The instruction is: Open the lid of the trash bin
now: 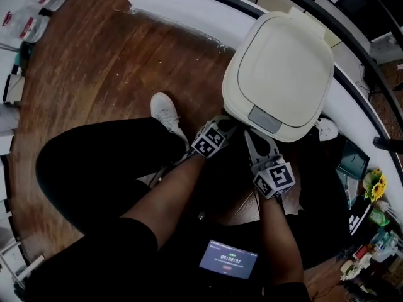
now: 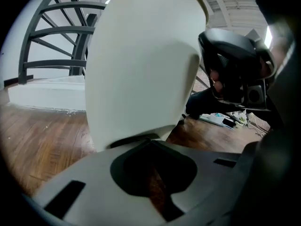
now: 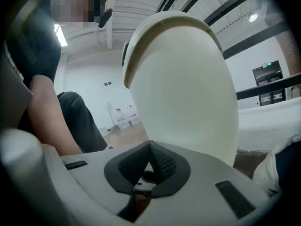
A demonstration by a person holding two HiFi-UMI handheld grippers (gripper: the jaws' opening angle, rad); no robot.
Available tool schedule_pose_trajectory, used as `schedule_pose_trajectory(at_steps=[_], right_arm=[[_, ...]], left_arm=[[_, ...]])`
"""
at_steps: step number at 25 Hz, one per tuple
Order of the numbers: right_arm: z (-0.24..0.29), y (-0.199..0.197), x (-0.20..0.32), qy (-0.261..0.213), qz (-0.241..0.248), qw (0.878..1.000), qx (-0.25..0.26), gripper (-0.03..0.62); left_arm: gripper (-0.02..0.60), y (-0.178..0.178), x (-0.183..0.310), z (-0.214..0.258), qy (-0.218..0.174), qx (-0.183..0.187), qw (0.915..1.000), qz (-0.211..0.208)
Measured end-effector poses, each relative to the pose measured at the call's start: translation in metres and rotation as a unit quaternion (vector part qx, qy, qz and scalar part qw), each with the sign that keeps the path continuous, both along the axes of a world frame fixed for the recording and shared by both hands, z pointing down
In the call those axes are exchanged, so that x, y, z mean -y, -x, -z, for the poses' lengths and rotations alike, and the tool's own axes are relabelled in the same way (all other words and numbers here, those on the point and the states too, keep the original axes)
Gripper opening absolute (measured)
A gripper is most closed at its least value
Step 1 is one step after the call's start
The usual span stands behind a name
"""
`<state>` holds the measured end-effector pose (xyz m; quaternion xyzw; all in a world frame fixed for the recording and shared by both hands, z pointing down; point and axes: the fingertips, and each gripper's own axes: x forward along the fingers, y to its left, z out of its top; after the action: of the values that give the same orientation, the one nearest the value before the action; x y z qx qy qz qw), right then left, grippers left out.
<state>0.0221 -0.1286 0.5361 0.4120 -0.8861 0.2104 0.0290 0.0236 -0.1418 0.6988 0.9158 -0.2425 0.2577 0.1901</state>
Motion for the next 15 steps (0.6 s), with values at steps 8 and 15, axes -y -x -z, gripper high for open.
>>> schedule_pose_trajectory(at_steps=[8, 15], right_arm=[[-0.016, -0.007, -0.003, 0.014, -0.011, 1.0, 0.007, 0.02], [-0.012, -0.001, -0.003, 0.009, -0.007, 1.0, 0.002, 0.02]], left_arm=[[0.038, -0.014, 0.021, -0.019, 0.022, -0.028, 0.999, 0.028], [0.037, -0.01, 0.029, -0.03, 0.036, -0.003, 0.9986, 0.039]])
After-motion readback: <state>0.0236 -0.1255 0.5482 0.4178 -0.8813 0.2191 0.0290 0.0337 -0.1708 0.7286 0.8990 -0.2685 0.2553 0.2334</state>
